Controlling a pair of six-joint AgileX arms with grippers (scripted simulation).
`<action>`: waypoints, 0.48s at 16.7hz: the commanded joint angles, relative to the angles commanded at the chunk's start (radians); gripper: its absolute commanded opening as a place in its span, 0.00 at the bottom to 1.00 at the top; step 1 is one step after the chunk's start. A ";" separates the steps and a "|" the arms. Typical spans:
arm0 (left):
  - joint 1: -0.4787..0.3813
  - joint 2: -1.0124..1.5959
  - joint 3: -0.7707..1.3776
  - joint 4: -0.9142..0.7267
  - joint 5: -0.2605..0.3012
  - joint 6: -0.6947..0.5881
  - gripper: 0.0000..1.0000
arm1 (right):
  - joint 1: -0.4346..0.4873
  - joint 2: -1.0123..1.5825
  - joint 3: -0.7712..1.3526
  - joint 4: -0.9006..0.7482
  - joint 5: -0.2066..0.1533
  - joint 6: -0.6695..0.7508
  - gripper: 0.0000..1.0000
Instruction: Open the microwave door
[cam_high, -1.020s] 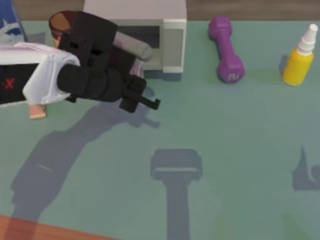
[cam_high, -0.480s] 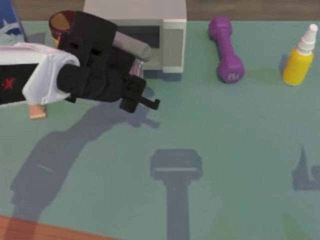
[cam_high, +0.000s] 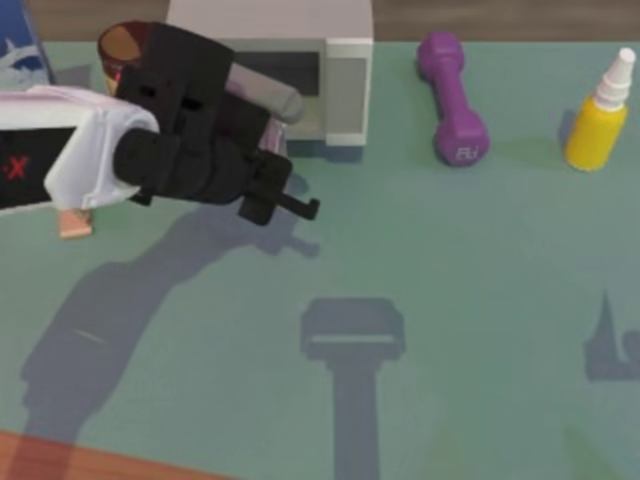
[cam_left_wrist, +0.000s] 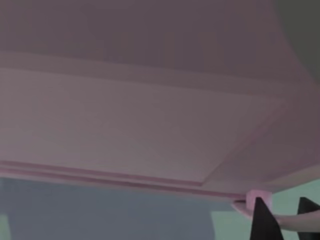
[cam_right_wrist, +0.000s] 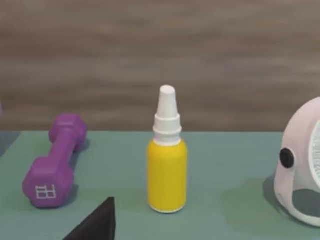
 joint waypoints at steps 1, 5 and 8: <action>0.004 -0.002 -0.004 -0.002 0.005 0.009 0.00 | 0.000 0.000 0.000 0.000 0.000 0.000 1.00; 0.025 -0.018 -0.016 -0.003 0.035 0.052 0.00 | 0.000 0.000 0.000 0.000 0.000 0.000 1.00; 0.040 -0.025 -0.027 -0.008 0.055 0.081 0.00 | 0.000 0.000 0.000 0.000 0.000 0.000 1.00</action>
